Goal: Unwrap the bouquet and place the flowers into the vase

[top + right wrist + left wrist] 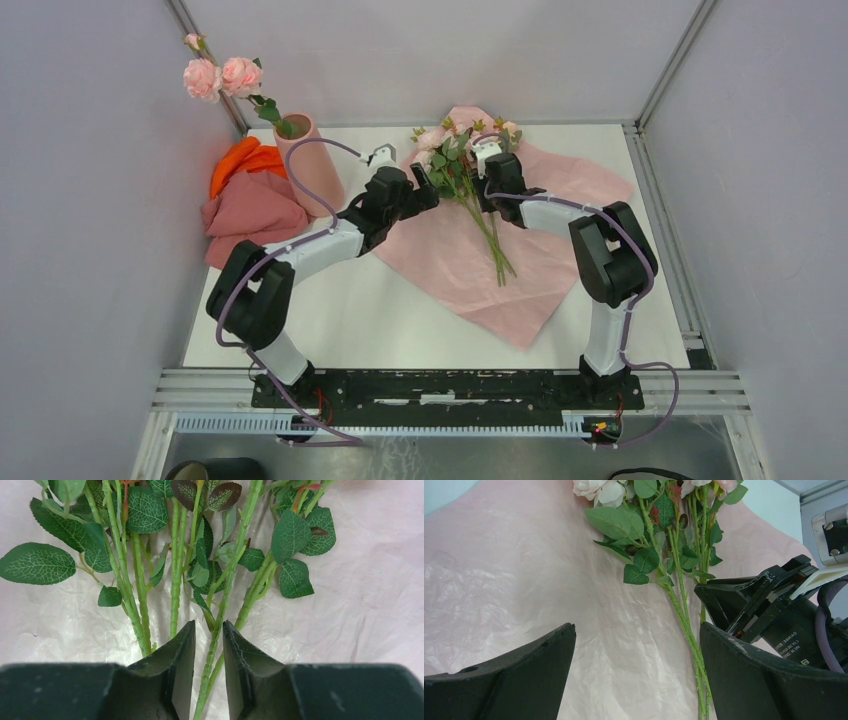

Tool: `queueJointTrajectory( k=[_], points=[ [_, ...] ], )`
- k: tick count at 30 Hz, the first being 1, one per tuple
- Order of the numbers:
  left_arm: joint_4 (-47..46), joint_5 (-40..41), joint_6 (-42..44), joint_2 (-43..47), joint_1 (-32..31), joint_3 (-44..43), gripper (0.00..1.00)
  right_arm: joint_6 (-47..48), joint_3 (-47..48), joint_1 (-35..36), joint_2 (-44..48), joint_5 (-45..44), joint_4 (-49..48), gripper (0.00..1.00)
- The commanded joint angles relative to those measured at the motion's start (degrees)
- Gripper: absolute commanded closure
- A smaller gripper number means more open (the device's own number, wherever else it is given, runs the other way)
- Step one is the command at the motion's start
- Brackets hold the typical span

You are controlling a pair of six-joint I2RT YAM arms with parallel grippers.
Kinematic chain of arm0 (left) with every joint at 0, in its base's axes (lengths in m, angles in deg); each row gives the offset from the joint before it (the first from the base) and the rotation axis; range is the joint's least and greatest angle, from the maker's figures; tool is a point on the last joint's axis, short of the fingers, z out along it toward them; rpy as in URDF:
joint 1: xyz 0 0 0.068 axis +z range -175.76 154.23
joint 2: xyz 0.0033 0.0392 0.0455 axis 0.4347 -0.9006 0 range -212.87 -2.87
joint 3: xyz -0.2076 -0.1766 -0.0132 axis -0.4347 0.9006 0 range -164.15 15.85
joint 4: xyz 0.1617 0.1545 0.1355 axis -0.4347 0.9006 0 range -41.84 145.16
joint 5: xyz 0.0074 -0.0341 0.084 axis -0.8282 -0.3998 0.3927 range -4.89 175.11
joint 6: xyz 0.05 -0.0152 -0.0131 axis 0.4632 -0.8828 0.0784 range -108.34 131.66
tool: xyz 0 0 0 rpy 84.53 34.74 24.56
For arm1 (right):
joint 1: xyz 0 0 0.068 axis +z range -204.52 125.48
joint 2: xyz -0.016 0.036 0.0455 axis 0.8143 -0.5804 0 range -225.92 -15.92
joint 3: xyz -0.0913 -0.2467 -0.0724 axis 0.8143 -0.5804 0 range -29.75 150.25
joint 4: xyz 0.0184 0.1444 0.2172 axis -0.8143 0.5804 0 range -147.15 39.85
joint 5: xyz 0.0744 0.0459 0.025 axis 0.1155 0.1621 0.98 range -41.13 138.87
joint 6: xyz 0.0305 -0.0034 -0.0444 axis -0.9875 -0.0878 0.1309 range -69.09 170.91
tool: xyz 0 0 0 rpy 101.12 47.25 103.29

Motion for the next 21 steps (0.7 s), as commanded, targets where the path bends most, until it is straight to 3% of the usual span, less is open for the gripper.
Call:
queueJointTrajectory(
  k=[1,4,7,13,16,21],
  points=[
    [-2.56,-0.48,-0.13,-0.60,0.14,-2.26,0.02,-0.46,0.34,-0.47,-1.10,0.35,-1.92,0.73],
    [-2.53,-0.73,-0.04,-0.77,0.09,-2.37,0.02,-0.60,0.43,-0.50,-1.65,0.71,-1.90,0.75],
    [-2.68,-1.18,-0.12,-1.12,0.04,-2.46,0.02,-0.48,0.54,-0.76,-2.04,0.52,-1.77,0.68],
    [-2.85,-1.72,-0.30,-1.56,0.12,-2.46,0.02,-0.57,0.45,-1.08,-2.56,1.33,-1.72,0.80],
    [-2.90,-1.83,-0.34,-1.57,0.10,-2.46,0.02,-0.53,0.37,-1.10,-2.15,1.45,-1.51,1.00],
    [-3.44,-2.27,-0.30,-1.45,0.12,-2.25,0.02,-0.83,-1.53,-1.10,1.84,2.54,-2.73,1.00]
  ],
)
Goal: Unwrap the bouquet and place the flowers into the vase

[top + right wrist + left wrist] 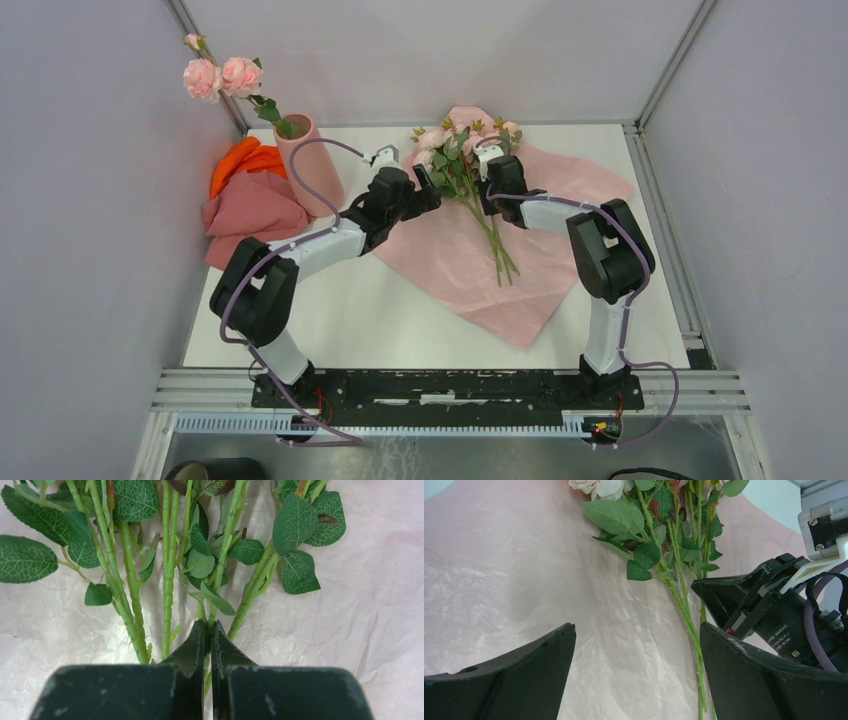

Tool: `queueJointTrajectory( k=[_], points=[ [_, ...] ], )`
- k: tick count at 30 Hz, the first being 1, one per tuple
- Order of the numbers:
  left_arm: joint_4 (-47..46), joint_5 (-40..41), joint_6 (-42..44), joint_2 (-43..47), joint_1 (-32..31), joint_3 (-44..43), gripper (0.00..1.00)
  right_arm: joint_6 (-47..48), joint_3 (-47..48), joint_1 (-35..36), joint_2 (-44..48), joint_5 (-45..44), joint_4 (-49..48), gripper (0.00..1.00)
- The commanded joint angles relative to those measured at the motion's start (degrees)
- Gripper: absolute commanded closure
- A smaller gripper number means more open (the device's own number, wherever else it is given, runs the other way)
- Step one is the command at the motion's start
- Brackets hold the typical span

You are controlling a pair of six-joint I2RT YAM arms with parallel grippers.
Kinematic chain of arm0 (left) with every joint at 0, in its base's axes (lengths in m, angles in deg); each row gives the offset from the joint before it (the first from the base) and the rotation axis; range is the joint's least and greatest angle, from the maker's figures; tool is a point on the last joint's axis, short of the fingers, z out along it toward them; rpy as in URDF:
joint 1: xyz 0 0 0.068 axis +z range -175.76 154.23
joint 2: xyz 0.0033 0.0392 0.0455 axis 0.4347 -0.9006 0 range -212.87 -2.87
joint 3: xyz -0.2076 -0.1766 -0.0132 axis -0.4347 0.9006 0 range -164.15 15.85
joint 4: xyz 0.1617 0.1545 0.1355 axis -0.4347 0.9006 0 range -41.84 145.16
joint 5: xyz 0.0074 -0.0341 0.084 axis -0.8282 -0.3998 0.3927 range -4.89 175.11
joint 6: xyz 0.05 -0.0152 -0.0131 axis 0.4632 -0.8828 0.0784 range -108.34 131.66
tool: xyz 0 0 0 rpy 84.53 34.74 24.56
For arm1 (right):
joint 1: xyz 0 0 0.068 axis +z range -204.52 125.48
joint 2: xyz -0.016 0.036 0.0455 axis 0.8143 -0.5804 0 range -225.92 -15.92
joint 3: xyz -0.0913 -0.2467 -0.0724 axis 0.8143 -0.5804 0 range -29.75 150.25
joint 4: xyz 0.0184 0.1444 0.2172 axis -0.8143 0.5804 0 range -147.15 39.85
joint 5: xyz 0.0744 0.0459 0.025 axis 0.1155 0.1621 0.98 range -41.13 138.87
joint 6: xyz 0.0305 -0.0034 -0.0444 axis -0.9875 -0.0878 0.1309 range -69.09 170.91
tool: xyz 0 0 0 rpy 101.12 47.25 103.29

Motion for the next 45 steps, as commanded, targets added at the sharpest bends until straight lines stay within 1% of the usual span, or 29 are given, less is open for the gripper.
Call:
queueJointTrajectory(
  k=[1,9,16,19,21,23,28,30,32,38,45],
  points=[
    [-3.32,-1.07,-0.30,0.08,0.01,-1.81,0.02,-0.24,-1.96,-0.20,4.94,1.48,-2.68,1.00],
    [-5.42,-3.33,-0.13,1.47,0.01,-1.32,0.02,-0.29,-4.53,-0.18,16.06,4.21,-3.87,1.00],
    [-8.84,-6.92,-0.21,1.07,0.03,-1.91,0.03,0.94,-4.49,-0.15,21.43,3.76,-3.36,1.00],
    [-11.06,-9.96,-0.26,1.08,0.03,-2.99,0.04,0.73,-4.84,-0.20,22.82,5.66,-3.09,1.00],
    [-13.82,-12.80,-0.87,1.34,-0.01,-3.60,0.05,-0.20,-5.65,-0.14,23.87,7.69,-3.23,1.00],
    [-18.84,-16.47,-2.36,1.43,0.12,-4.07,0.05,-0.93,-6.92,0.13,24.96,9.99,-4.06,1.00],
    [-31.09,-26.05,-10.16,-2.57,0.08,-6.51,0.05,-0.68,-8.16,1.93,27.35,10.98,-4.12,1.00],
    [-36.15,-28.10,-13.83,-4.88,0.10,-7.04,0.09,-0.20,-8.29,2.81,28.21,10.82,-3.46,1.00],
    [-38.54,-28.85,-16.06,-6.94,-0.05,-7.72,0.11,0.00,-8.75,3.41,29.20,10.43,-3.52,1.00],
    [-40.29,-29.30,-19.45,-10.46,-0.28,-7.82,0.15,0.35,-9.12,4.28,31.39,10.40,-3.48,1.00],
    [-38.69,-28.78,-18.66,-10.30,-0.24,-7.30,0.18,0.51,-9.21,4.31,32.74,9.90,-3.52,1.00]
  ],
)
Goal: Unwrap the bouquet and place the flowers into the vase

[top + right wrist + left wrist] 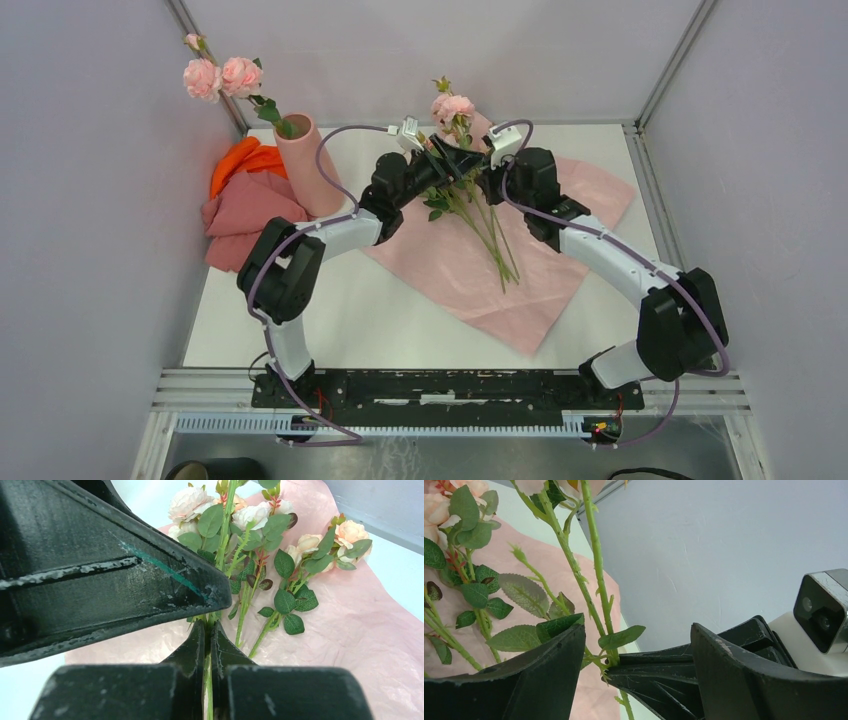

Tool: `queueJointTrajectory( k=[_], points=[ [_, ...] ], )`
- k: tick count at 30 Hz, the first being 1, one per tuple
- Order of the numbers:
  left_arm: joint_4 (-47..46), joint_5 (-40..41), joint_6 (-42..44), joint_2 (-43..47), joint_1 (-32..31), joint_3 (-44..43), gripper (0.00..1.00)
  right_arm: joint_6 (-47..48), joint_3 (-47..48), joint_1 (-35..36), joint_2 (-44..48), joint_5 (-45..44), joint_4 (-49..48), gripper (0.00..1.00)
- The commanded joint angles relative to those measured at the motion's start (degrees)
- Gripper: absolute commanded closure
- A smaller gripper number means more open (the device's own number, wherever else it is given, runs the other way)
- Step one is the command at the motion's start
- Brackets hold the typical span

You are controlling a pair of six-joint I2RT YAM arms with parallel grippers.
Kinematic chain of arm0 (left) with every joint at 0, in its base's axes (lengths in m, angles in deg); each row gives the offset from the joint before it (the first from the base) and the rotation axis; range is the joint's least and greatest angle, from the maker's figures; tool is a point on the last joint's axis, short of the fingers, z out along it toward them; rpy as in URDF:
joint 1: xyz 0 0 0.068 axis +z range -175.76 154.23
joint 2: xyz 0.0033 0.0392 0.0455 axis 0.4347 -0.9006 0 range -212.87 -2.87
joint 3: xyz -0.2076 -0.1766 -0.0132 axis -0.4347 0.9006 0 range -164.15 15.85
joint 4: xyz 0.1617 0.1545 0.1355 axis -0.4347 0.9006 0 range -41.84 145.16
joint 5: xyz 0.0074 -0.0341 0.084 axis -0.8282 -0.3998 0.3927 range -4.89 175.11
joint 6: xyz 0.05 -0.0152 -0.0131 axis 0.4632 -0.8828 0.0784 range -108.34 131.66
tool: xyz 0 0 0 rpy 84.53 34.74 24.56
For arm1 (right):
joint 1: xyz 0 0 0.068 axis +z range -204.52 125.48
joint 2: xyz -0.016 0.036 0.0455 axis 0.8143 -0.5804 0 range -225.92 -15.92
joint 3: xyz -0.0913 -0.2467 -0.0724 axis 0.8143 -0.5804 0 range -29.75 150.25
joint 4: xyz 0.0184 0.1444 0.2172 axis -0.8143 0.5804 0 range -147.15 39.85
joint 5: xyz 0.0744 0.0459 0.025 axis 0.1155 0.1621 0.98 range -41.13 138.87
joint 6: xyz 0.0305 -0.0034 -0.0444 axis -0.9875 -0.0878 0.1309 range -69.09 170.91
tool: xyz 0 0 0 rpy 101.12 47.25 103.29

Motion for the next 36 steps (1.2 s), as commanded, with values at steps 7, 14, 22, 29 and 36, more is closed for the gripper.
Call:
queueJointTrajectory(
  k=[7,14,22,29,36],
  points=[
    [-2.95,-2.29,-3.55,-2.81,-0.39,-2.73,0.22,-0.44,-1.19,0.96,4.67,1.57,-3.37,1.00],
    [-2.70,-1.31,-4.23,-4.30,-0.56,-4.03,0.44,-0.53,-1.28,2.13,6.22,1.46,-3.00,1.00],
    [-2.52,-0.83,-3.70,-3.07,-0.67,-3.19,0.98,-0.41,-1.27,2.57,6.04,0.83,-3.02,1.00],
    [3.60,0.33,2.01,-1.52,-0.57,-5.95,0.98,-0.51,-1.23,2.71,7.27,0.93,-3.05,0.82],
    [18.62,4.49,15.52,0.68,0.86,-14.80,0.98,0.46,-3.26,2.69,15.42,-3.03,-3.41,0.56]
  ],
)
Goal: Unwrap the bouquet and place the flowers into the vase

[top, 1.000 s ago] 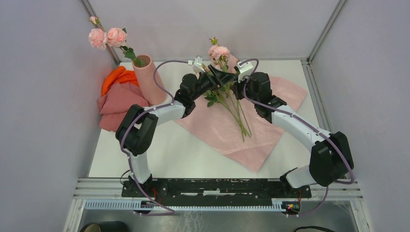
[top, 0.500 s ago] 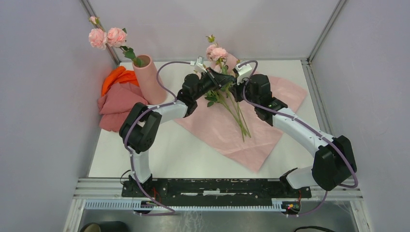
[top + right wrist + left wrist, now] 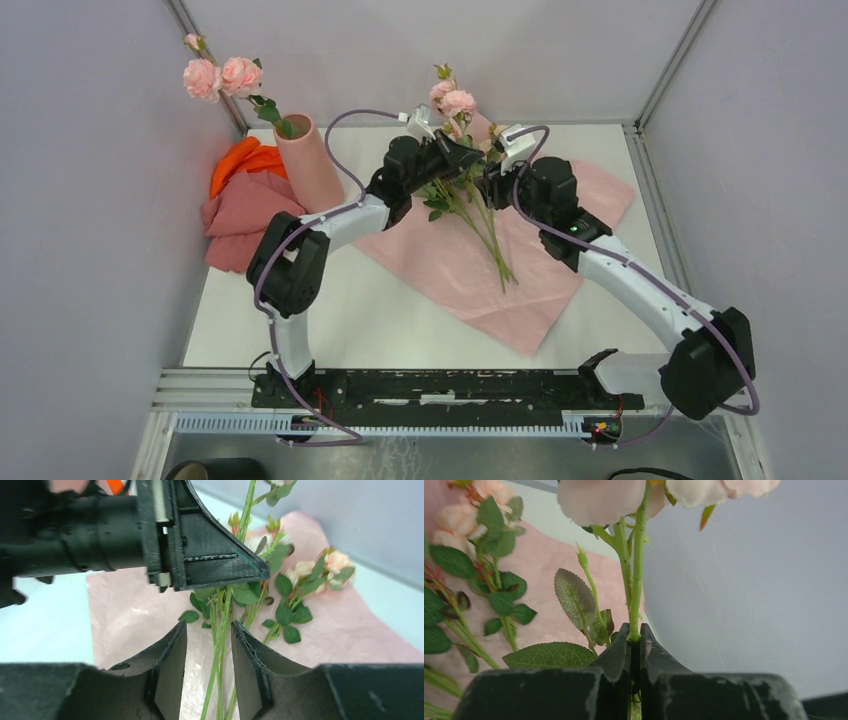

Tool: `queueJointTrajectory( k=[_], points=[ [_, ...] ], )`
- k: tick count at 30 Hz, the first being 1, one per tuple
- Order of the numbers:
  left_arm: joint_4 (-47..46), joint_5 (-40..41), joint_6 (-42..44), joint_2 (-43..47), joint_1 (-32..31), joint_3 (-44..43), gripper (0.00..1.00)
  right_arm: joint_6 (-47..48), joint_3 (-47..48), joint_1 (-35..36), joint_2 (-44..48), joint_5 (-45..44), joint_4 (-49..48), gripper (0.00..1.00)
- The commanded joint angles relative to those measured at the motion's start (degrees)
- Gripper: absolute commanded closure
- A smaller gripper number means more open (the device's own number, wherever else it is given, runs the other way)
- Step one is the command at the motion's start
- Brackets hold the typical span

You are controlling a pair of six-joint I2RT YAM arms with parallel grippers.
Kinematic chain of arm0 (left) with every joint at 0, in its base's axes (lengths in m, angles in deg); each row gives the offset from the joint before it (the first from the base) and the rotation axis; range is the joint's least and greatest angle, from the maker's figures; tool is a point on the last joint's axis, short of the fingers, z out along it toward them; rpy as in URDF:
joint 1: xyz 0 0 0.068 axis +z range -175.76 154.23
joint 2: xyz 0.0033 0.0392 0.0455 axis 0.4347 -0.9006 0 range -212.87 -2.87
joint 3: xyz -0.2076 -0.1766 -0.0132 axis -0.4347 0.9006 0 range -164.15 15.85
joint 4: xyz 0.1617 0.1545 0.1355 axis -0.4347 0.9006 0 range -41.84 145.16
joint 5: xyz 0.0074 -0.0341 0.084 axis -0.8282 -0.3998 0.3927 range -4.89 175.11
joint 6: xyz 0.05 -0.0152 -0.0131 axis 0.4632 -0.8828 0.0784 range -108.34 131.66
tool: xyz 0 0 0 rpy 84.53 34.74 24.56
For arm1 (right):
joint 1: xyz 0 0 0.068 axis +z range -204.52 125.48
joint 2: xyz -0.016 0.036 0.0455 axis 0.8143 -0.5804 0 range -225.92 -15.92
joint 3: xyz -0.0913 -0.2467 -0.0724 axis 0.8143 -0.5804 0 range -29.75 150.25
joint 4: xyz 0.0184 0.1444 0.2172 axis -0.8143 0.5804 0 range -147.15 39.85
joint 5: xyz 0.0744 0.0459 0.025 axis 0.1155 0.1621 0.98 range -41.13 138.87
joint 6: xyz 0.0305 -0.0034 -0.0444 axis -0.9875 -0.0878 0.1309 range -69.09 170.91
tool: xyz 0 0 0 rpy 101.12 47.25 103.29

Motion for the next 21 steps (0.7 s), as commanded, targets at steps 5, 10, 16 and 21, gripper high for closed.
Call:
queueJointTrajectory(
  k=[5,10,16,21],
  points=[
    [17.83,11.63,22.92,7.59,2.60,-11.03,0.98,1.46,-1.24,0.27,12.30,-6.25,-3.13,0.55],
    [19.54,21.58,38.87,12.53,3.84,-15.95,0.98,3.83,-2.62,0.07,14.15,-11.17,-2.73,0.55],
    [23.68,32.26,55.89,12.54,7.31,-28.15,0.98,4.34,-3.02,-0.70,11.31,-11.03,-1.81,0.55],
    [17.18,35.96,66.55,13.27,11.57,-29.14,0.98,4.92,-4.42,-2.39,10.90,-10.44,-1.22,0.55]
  ],
)
